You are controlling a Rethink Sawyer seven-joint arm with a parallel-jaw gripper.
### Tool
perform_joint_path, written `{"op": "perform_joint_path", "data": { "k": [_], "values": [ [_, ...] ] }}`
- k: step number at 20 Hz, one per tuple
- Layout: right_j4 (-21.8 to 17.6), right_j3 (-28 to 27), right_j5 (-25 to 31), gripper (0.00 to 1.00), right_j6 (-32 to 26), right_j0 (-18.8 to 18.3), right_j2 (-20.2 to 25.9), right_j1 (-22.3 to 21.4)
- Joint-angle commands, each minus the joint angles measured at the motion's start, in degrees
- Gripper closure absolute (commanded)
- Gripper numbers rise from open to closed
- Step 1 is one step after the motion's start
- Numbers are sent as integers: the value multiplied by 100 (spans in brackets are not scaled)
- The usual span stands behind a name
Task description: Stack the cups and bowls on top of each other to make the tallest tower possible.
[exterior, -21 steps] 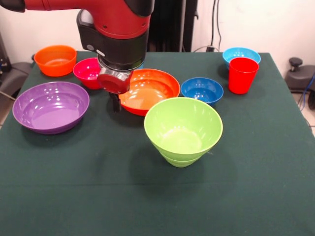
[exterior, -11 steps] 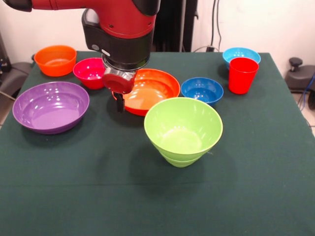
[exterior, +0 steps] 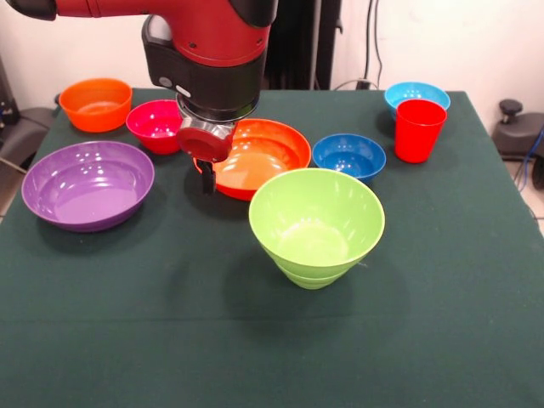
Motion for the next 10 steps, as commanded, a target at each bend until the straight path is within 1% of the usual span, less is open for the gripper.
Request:
{"op": "perform_joint_path", "data": {
  "k": [1,6,10],
  "values": [
    [-266,94,500,0,-1773,209,-307,67],
    [-345,133,567,0,-2065,208,-289,23],
    [-378,192,511,0,-2182,137,-291,10]
  ]
}}
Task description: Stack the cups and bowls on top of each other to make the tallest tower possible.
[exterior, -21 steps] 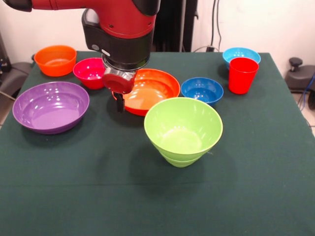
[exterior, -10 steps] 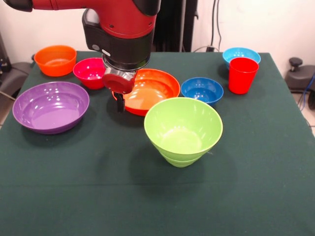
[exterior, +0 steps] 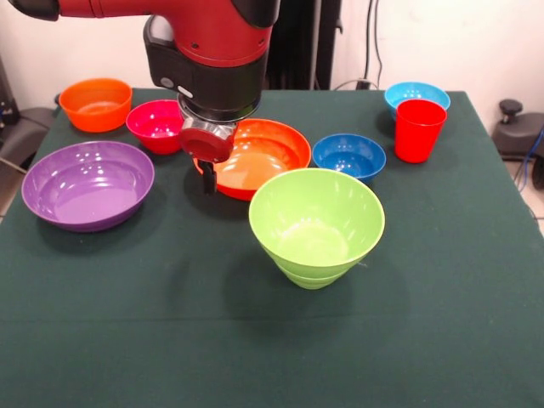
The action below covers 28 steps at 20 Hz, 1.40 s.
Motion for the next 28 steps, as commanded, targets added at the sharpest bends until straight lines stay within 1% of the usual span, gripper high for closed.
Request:
{"op": "perform_joint_path", "data": {
  "k": [1,3,7,12,15,18,20,22,23,27,28],
  "values": [
    [-332,224,451,0,-2103,72,-288,9],
    [-219,264,231,0,-1924,-59,-263,76],
    [-359,195,275,0,-2512,-220,-281,72],
    [-574,-83,297,0,-2679,-214,-417,166],
    [-720,-217,340,0,-2940,-228,-484,245],
    [-796,-272,279,0,-3148,-323,-515,321],
    [-818,-211,216,0,-3155,-384,-553,328],
    [-822,-37,166,0,-2978,-389,-617,271],
    [-823,137,96,0,-2805,-363,-655,218],
    [-808,381,64,0,-2471,-219,-776,85],
    [-781,383,76,0,-2466,-208,-795,63]
  ]
}}
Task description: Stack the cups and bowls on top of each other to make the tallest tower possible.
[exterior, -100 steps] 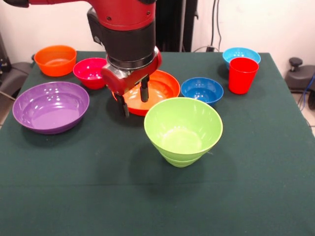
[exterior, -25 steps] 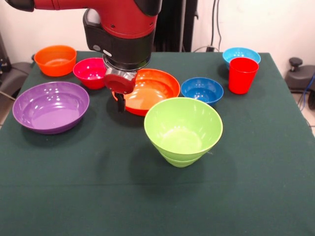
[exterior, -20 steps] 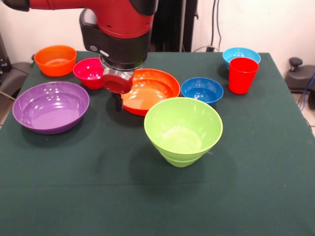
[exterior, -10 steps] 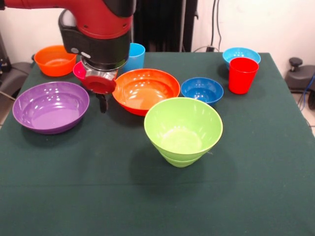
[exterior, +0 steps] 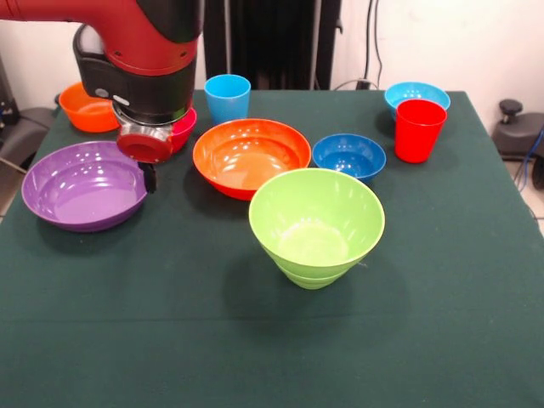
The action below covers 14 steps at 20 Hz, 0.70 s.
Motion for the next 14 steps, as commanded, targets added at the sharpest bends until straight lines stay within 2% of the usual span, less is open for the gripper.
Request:
{"op": "perform_joint_path", "data": {
  "k": [1,9,14],
  "values": [
    [-393,358,88,0,-978,161,-532,26],
    [-126,454,142,0,-704,215,-563,-102],
    [95,666,233,0,-646,113,-559,-424]
  ]
}}
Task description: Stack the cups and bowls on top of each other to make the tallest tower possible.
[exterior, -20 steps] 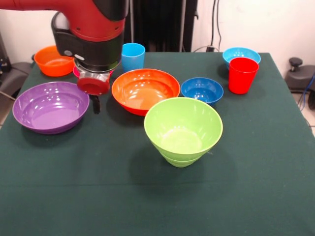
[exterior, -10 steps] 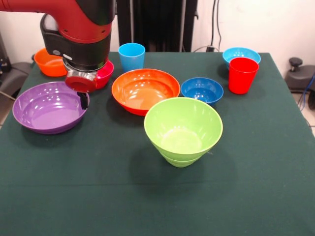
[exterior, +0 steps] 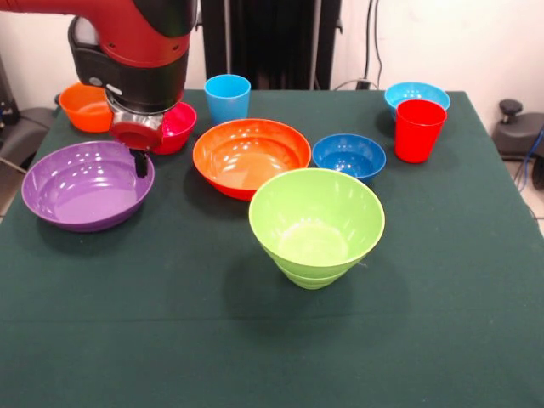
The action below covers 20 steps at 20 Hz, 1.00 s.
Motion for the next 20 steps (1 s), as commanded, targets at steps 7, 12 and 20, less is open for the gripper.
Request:
{"op": "perform_joint_path", "data": {
  "k": [7,12,20],
  "values": [
    [244,1063,-96,0,-204,-124,-409,-519],
    [270,1387,-456,0,84,-252,-450,-529],
    [264,1383,-755,0,384,-213,-477,-237]
  ]
}}
